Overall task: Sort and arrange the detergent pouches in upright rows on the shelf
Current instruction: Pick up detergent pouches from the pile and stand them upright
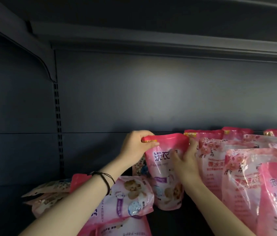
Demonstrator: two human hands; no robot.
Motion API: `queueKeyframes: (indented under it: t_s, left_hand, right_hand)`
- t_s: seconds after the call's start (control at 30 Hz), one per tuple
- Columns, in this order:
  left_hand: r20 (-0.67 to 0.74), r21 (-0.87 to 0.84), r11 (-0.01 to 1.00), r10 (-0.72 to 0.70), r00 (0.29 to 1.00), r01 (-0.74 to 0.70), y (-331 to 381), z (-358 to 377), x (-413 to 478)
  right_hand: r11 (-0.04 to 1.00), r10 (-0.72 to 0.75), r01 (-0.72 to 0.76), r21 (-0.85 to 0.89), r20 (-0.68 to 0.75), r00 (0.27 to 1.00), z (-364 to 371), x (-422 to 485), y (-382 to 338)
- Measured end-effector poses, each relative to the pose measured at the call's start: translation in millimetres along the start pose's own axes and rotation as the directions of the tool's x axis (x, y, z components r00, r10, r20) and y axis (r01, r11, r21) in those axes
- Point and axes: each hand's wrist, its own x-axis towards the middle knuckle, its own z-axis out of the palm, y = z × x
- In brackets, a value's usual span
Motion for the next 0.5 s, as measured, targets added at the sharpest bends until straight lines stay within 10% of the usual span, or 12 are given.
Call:
queueKeyframes:
  t_s: [0.13, 0.3, 0.5]
  left_hand:
    - [-0.032, -0.217, 0.966, -0.149, 0.988, 0.138, -6, 10, -16]
    - [0.308, -0.09, 0.925, -0.327, 0.893, 0.369, -21, 8, -34]
    - [0.476, 0.444, 0.893, -0.304, 0.825, 0.073, -34, -9, -30]
  right_hand:
    - [0.99, 0.115, -0.119, 0.07, 0.066, 0.991, 3, -12, 8]
    - [0.976, 0.185, -0.193, 0.102, 0.09, 0.979, 0, -8, 10]
    - [0.99, 0.141, -0.141, 0.018, 0.016, 0.99, -5, -9, 11]
